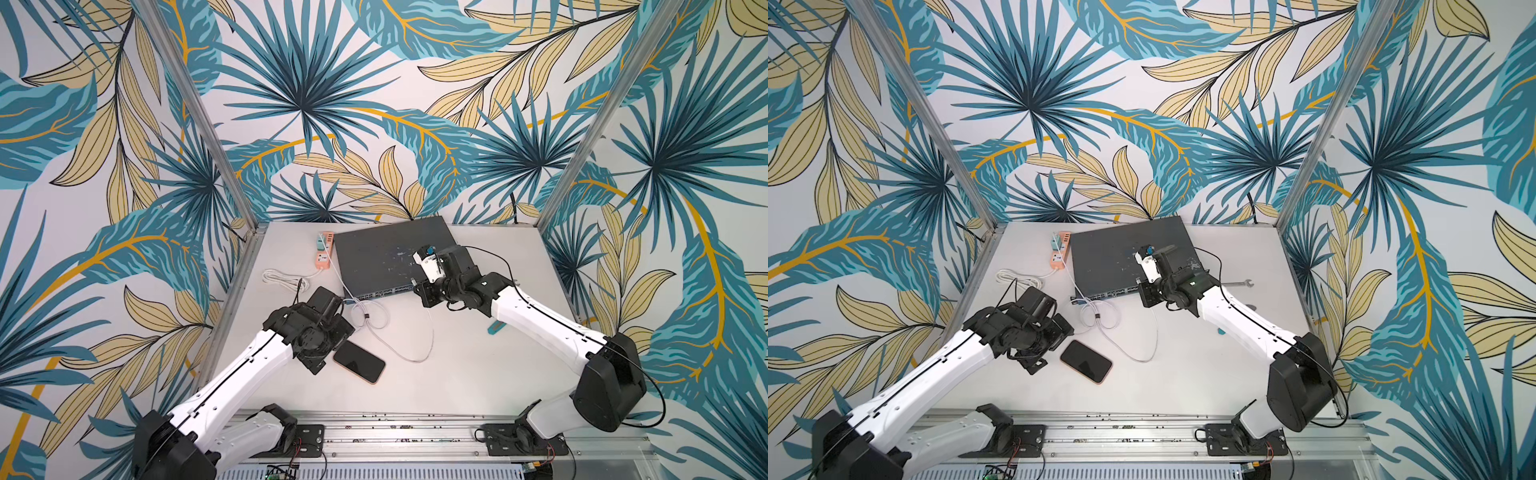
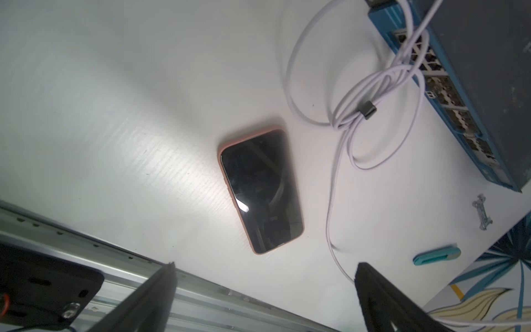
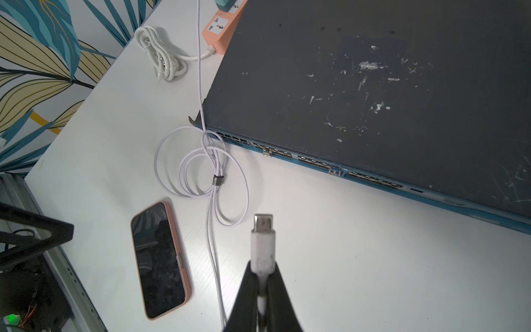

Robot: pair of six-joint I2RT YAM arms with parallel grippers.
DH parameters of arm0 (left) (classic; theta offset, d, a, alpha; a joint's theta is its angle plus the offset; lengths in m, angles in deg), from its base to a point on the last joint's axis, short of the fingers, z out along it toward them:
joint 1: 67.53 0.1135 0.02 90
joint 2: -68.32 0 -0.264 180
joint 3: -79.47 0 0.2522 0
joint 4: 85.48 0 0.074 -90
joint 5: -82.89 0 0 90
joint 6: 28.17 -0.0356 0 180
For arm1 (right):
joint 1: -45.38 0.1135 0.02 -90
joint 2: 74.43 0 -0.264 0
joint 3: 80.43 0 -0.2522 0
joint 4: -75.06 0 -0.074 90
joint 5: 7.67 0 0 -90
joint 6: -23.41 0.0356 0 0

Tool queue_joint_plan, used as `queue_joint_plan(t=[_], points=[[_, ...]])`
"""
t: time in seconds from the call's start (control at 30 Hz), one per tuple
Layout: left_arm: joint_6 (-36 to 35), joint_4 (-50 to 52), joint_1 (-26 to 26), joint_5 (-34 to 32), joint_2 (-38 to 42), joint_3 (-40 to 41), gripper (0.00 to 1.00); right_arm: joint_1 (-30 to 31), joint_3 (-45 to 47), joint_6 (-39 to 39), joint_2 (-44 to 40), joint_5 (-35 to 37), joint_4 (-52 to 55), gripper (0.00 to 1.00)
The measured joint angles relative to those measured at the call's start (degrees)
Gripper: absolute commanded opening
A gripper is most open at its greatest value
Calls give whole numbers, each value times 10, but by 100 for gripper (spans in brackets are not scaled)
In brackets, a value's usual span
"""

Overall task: Plug the charging cable into the phone
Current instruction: Pick up the phone at the center of the board.

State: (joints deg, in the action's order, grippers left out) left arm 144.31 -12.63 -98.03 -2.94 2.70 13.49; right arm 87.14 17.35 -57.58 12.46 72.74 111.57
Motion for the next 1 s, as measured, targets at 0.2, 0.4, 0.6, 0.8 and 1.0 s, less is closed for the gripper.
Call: queue_joint_plan(t=[0.2, 0.4, 0.6, 0.8, 1.0], points=[[67, -43, -22, 1, -81, -4, 100, -7, 42, -9, -3, -14, -21, 0], [90, -70, -40, 1, -129, -12, 100, -23, 51, -14, -10, -30, -35, 0], [106, -107, -42, 4, -138, 18, 100, -24, 52, -16, -10, -37, -50, 0], [106, -133, -42, 15, -169, 35, 100, -24, 52, -16, -9, -38, -52, 0], [106, -160, -42, 28, -192, 41, 100, -24, 52, -16, -3, -40, -54, 0]])
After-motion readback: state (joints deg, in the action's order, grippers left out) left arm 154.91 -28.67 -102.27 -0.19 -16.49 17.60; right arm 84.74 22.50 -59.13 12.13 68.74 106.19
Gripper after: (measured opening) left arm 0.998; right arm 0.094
